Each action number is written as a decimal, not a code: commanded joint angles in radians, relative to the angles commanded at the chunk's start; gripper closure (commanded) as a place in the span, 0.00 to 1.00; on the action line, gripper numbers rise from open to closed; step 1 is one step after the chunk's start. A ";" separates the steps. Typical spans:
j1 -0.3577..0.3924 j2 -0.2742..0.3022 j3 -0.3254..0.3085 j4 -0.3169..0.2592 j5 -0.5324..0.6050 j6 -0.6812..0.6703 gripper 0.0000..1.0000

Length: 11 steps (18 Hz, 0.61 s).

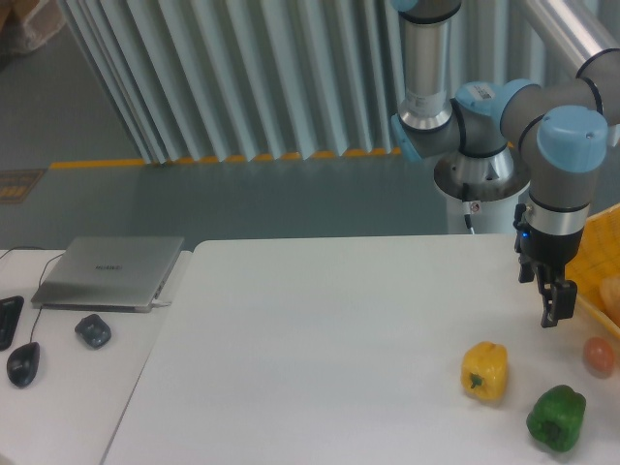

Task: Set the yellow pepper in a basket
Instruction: 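Move the open gripper over the yellow pepper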

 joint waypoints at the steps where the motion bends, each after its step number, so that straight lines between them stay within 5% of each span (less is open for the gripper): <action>1: 0.000 0.002 -0.005 0.002 0.000 0.002 0.00; 11: -0.064 -0.011 -0.060 0.073 -0.005 -0.260 0.00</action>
